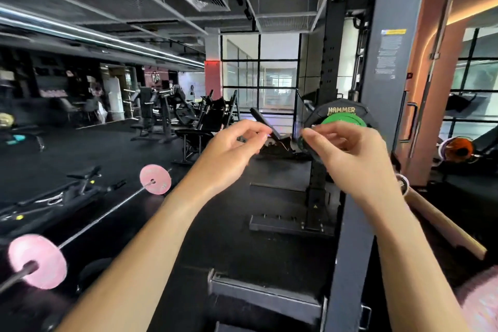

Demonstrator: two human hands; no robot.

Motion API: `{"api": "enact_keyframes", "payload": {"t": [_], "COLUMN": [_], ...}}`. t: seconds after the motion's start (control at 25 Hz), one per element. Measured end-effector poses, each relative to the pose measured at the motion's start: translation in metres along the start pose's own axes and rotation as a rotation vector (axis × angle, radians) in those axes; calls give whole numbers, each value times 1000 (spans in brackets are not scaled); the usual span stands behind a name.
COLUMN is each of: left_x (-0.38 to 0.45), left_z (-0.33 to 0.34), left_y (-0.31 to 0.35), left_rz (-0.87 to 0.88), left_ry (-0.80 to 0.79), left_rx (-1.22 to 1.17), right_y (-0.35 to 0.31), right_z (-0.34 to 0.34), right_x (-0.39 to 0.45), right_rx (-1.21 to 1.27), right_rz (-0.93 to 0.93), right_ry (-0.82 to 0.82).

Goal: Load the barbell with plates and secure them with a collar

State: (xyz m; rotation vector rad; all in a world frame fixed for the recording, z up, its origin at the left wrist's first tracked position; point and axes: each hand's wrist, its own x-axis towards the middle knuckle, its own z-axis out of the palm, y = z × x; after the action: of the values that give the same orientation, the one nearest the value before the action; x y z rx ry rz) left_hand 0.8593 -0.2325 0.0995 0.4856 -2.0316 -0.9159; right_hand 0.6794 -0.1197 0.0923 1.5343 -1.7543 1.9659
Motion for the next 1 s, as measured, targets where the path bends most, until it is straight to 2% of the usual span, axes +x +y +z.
{"api": "enact_keyframes", "payload": {"t": [0.16,0.28,0.4,0.6,0.72,1.0], "left_x": [-4,-1,20,107,174,316], "left_z": [-62,-100,-135,-190,-218,-291], "left_y": [-44,-94,-166,-284,-342,-485], "left_rz": [-124,-202,-251,-346,-366,-258], "left_ry": [115,137,61,-207,-263,-189], "left_rx": [110,244,445,803,835,807], "right_y": [18,44,83,159,192,274], "right_z": [83,141,202,296,361,509], "right_x": [7,16,36,98,149,254], "right_rx": [-91,-156,-273,-564,-638,-676], "right_rz": [3,17,6,1,11,40], "right_ry": [-157,-238,-314,-449,-528,-545]}}
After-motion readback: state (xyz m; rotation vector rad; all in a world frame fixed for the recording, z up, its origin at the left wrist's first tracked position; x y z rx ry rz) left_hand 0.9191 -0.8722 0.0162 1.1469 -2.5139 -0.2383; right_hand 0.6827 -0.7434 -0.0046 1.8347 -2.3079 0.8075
